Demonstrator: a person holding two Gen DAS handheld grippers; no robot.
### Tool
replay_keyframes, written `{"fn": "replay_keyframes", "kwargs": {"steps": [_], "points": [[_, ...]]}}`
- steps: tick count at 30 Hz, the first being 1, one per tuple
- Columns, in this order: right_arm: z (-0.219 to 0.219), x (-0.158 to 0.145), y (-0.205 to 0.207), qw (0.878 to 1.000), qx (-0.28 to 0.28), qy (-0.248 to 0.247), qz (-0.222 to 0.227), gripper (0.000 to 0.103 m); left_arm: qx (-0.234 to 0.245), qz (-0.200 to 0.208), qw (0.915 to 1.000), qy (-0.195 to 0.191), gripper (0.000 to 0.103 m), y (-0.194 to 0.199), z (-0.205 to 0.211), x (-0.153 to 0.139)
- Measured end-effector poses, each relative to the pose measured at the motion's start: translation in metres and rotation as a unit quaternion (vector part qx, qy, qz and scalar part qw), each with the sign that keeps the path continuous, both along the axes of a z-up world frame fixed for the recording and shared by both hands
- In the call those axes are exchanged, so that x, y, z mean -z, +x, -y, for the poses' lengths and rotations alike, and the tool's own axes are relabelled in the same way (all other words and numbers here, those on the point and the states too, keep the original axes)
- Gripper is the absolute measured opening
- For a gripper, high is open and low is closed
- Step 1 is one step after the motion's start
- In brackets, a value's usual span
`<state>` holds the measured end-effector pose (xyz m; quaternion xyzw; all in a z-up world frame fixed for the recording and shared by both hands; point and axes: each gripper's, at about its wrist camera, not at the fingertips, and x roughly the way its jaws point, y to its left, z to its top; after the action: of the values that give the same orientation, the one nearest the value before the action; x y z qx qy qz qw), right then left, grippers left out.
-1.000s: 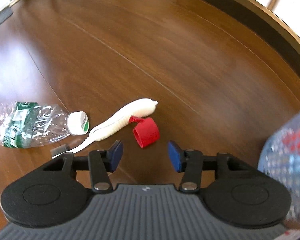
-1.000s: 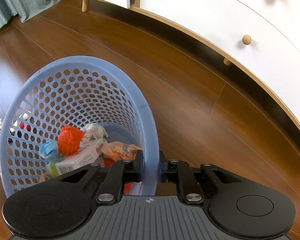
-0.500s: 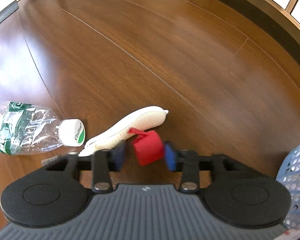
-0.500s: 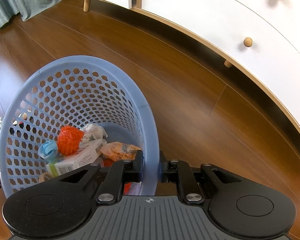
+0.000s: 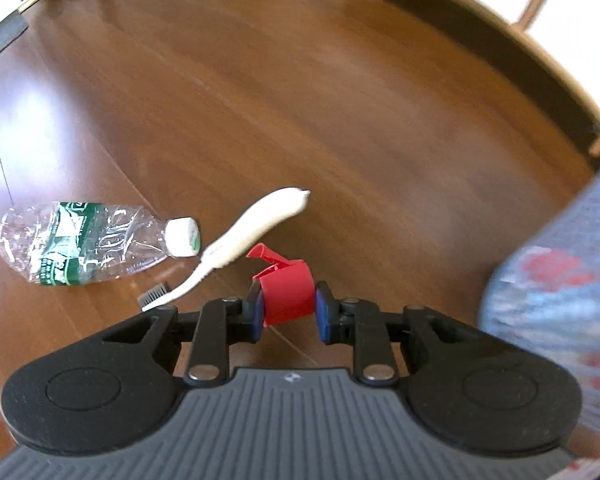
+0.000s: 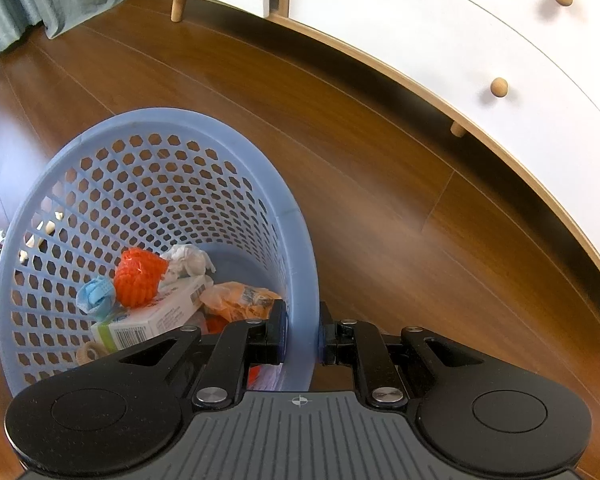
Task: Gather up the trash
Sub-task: 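Carry the red cap over the wastebasket and open the left gripper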
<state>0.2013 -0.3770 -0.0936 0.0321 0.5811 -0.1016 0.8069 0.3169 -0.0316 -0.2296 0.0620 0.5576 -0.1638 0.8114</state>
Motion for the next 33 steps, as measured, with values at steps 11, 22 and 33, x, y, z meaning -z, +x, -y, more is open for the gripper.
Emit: {"fn": "replay_keyframes", "kwargs": {"steps": [11, 22, 33], "points": [[-0.008, -0.001, -0.006, 1.000, -0.006, 0.001, 0.001, 0.011, 0.106, -0.007, 0.9935, -0.039, 0.021, -0.063, 0.063, -0.114], [0.007, 0.009, 0.008, 1.000, -0.008, 0.004, -0.001, 0.011, 0.139, -0.043, 0.9871, -0.067, 0.021, -0.084, 0.127, -0.143], [0.003, 0.011, 0.006, 1.000, -0.009, 0.006, 0.002, 0.011, 0.140, -0.059, 0.9878, -0.034, 0.021, -0.079, 0.174, -0.107]]}}
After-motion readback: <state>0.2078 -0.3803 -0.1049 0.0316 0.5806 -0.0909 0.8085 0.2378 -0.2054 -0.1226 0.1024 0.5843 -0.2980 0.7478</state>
